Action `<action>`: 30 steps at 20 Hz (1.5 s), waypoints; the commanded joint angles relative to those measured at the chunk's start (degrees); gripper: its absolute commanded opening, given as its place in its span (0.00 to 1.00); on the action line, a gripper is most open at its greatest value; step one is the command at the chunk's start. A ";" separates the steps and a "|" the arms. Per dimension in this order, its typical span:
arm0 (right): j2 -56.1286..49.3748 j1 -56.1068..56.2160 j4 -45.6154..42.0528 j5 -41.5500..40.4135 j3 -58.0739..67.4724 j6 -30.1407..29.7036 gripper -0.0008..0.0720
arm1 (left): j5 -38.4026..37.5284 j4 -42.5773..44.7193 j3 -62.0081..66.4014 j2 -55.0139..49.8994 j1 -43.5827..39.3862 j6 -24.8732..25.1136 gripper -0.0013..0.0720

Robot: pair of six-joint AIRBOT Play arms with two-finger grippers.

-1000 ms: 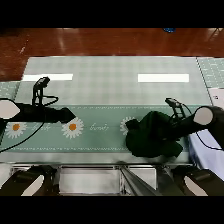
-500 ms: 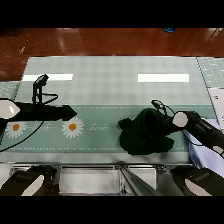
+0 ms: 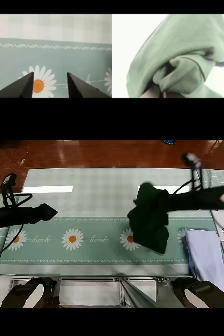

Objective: Fold the shirts.

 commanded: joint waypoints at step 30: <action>-27.02 18.38 31.10 0.15 -7.06 -15.17 0.17 | -0.72 -1.53 0.46 0.04 -0.63 0.00 0.71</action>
